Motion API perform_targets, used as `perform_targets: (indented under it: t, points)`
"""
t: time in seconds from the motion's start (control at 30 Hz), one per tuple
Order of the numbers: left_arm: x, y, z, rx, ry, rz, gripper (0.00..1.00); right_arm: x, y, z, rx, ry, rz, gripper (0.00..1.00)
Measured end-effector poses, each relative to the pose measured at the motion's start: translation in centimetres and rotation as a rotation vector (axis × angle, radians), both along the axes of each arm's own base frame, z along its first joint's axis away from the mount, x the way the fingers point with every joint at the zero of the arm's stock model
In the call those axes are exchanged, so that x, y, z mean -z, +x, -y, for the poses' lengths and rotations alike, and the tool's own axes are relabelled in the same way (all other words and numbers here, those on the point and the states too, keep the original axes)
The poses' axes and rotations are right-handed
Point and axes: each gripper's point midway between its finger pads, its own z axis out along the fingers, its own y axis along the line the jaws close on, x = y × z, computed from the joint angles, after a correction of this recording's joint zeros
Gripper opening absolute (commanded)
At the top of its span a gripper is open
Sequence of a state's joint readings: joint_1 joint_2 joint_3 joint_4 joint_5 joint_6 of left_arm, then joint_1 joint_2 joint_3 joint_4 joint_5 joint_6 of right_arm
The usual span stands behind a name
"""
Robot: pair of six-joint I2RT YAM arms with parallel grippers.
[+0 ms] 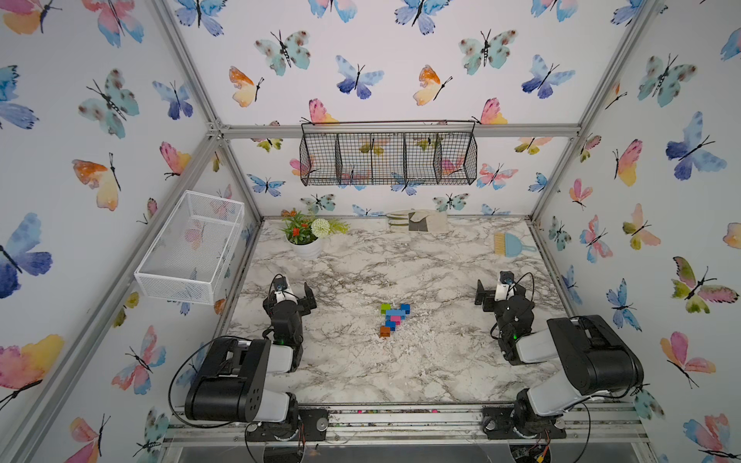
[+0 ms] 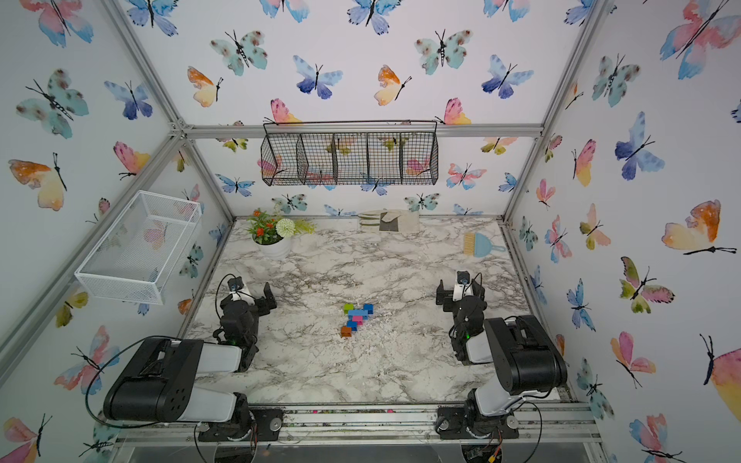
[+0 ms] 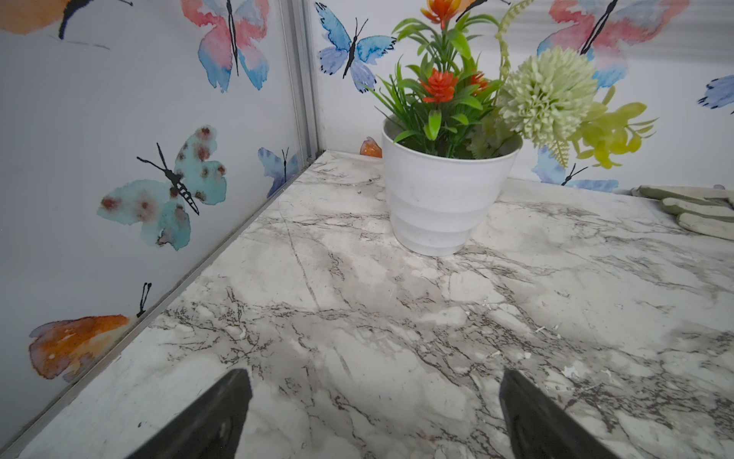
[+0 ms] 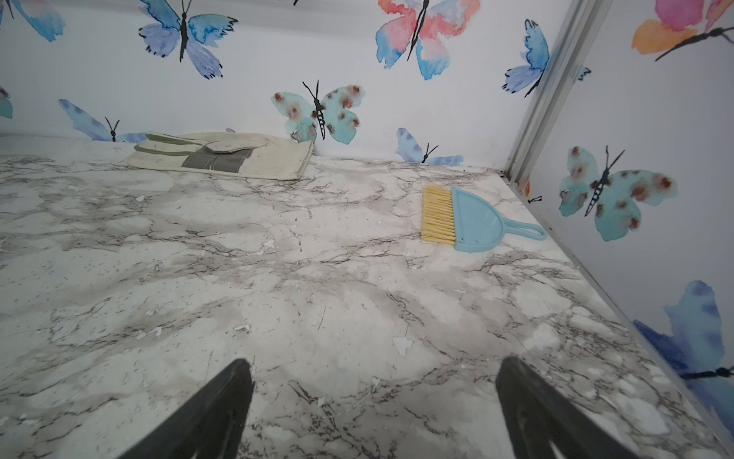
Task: Assemble the letter y with lego
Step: Reset both arms
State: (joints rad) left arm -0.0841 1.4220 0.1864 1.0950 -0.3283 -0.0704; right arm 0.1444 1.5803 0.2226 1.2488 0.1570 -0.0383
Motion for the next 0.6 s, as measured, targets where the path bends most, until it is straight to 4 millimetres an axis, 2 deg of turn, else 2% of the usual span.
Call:
perform_targets:
  t: [0.6]
  points:
    - [0.08, 0.13, 0.47, 0.034, -0.005, -0.003, 0.98, 0.01, 0.00, 0.01, 0.000, 0.000, 0.000, 0.99]
